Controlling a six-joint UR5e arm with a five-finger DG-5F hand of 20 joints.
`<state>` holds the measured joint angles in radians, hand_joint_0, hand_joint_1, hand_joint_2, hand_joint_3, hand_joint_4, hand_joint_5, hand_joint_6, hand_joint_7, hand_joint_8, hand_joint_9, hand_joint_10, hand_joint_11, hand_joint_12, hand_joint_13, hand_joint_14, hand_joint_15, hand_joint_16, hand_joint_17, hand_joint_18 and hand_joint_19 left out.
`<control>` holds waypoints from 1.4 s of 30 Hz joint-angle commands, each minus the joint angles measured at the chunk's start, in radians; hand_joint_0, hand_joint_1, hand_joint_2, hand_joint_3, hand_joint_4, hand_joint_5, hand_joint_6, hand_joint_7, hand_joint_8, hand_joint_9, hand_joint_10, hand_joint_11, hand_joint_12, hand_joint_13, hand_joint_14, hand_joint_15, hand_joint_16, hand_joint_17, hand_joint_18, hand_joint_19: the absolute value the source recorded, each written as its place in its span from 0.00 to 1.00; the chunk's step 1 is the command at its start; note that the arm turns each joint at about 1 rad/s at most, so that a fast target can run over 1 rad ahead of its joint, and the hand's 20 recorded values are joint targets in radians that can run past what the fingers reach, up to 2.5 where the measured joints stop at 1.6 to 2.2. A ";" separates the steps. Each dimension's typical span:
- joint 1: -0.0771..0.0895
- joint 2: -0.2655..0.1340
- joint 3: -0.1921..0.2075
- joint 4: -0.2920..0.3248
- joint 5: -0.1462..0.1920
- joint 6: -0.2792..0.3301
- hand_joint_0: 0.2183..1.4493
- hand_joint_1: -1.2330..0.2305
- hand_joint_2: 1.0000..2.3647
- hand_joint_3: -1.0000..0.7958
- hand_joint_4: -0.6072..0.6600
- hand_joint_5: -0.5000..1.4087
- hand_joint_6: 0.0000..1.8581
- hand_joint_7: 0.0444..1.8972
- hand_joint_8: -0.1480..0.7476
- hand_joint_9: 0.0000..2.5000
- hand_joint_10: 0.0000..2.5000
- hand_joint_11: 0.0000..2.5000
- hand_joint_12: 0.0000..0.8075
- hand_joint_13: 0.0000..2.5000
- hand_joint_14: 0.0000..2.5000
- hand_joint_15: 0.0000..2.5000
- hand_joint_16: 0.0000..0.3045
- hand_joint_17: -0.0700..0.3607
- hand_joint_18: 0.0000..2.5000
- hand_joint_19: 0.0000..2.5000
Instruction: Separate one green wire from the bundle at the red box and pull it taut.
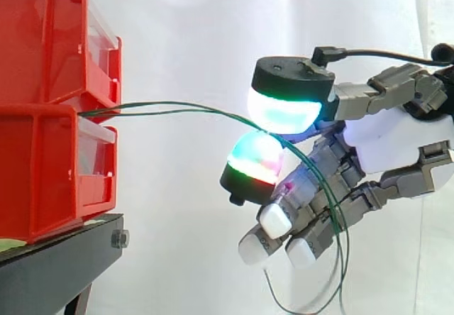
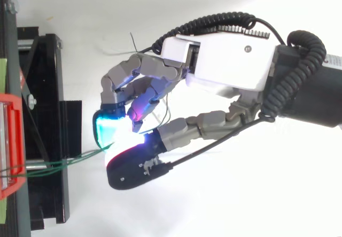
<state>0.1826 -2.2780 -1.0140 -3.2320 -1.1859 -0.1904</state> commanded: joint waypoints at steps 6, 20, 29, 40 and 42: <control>0.000 0.000 0.000 -0.002 0.000 0.002 0.25 0.42 0.00 0.28 0.59 0.19 0.49 0.51 0.46 0.39 0.00 0.13 0.40 0.25 0.00 0.09 0.17 0.43 0.23 0.20; 0.000 0.000 0.002 -0.006 0.000 0.017 0.30 0.34 0.01 0.34 0.57 0.19 0.49 0.52 0.45 0.39 0.00 0.14 0.39 0.24 0.00 0.09 0.16 0.42 0.23 0.20; 0.000 0.000 0.018 -0.034 -0.001 0.020 0.30 0.43 0.01 0.34 0.57 0.20 0.48 0.56 0.46 0.41 0.00 0.14 0.39 0.24 0.00 0.10 0.16 0.42 0.23 0.21; -0.002 0.000 0.021 -0.046 -0.001 0.020 0.29 0.37 0.01 0.41 0.56 0.19 0.49 0.54 0.45 0.40 0.00 0.13 0.39 0.24 0.00 0.09 0.16 0.42 0.23 0.21; -0.002 0.000 0.021 -0.046 -0.001 0.020 0.29 0.40 0.01 0.40 0.56 0.20 0.48 0.55 0.44 0.40 0.00 0.12 0.39 0.24 0.00 0.10 0.16 0.42 0.22 0.22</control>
<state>0.1812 -2.2772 -0.9933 -3.2779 -1.1876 -0.1703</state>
